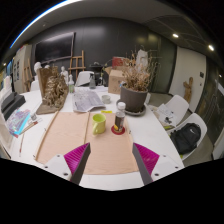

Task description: Pour water

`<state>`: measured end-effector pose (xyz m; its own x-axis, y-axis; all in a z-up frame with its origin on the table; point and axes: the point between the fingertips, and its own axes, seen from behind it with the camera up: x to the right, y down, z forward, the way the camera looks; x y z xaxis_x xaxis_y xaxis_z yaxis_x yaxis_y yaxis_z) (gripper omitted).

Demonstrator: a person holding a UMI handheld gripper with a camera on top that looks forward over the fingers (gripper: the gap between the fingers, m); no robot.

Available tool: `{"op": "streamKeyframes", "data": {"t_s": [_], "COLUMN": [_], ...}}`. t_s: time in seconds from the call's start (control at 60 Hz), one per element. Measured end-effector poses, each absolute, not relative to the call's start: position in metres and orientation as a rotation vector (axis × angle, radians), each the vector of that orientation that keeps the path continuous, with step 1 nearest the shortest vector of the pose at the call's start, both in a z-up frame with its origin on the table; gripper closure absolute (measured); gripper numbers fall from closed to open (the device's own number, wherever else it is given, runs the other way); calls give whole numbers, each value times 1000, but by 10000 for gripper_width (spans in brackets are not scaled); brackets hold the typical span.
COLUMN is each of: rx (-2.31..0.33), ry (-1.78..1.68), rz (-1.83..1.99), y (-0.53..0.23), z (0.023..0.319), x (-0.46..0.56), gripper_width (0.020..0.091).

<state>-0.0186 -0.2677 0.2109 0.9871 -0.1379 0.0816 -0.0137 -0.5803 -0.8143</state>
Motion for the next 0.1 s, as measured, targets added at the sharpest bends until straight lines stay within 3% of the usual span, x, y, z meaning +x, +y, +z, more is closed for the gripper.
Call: {"op": "streamKeyframes", "data": {"t_s": [0.1], "rx": [-2199], "ry": [115], "rz": [-156], "y": [-272], "z": [205], "x": [-19], "gripper_width": [245]}}
